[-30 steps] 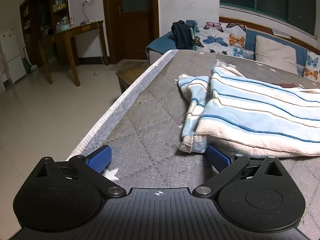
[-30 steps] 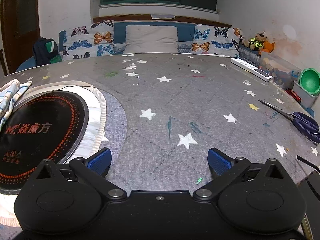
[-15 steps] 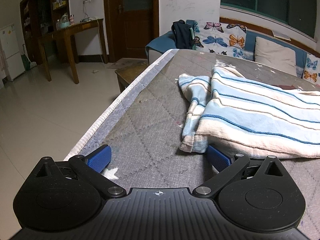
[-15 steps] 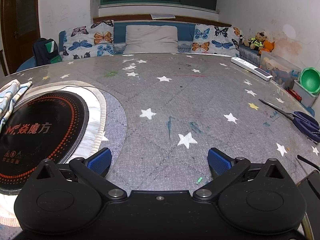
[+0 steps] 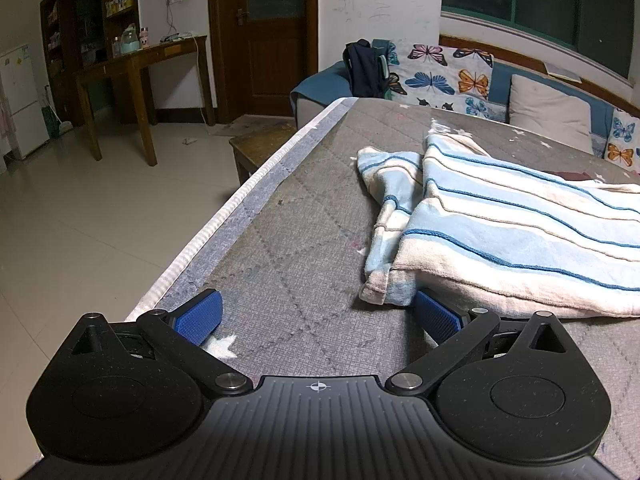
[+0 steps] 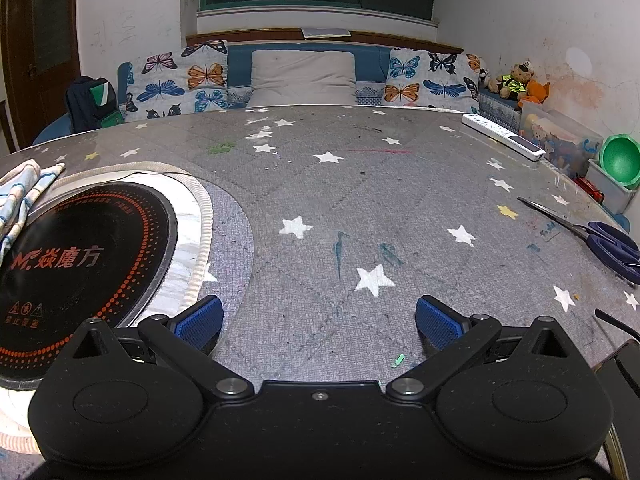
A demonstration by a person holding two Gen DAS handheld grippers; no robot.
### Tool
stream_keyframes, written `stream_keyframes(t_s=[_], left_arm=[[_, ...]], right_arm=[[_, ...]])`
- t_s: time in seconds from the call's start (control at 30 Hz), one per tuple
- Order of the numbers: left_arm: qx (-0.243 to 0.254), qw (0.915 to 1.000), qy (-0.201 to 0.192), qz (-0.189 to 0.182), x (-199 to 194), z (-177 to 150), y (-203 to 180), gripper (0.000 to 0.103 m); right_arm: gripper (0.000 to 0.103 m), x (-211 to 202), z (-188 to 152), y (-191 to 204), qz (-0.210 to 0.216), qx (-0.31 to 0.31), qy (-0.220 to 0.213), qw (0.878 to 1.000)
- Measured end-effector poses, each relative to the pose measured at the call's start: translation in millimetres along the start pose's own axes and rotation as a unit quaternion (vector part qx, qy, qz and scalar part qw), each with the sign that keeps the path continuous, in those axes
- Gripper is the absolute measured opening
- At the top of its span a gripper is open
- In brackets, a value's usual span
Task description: Fold clothes
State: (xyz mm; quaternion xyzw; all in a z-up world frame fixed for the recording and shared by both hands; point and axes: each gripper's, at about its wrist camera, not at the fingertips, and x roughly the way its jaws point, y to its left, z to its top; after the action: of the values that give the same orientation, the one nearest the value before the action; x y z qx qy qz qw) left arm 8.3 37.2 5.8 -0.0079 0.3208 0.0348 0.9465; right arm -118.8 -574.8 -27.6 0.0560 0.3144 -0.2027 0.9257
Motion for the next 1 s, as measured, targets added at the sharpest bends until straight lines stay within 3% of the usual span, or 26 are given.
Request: stream_keyframes(t_s=[1.0], left_arm=[[-0.004,1.0000,0.001,-0.001,1.9,-0.4,-4.0,0.103]], right_arm=[[0.103,-0.4,-0.6,1.3,-0.001,-0.001,0.000,1.000]])
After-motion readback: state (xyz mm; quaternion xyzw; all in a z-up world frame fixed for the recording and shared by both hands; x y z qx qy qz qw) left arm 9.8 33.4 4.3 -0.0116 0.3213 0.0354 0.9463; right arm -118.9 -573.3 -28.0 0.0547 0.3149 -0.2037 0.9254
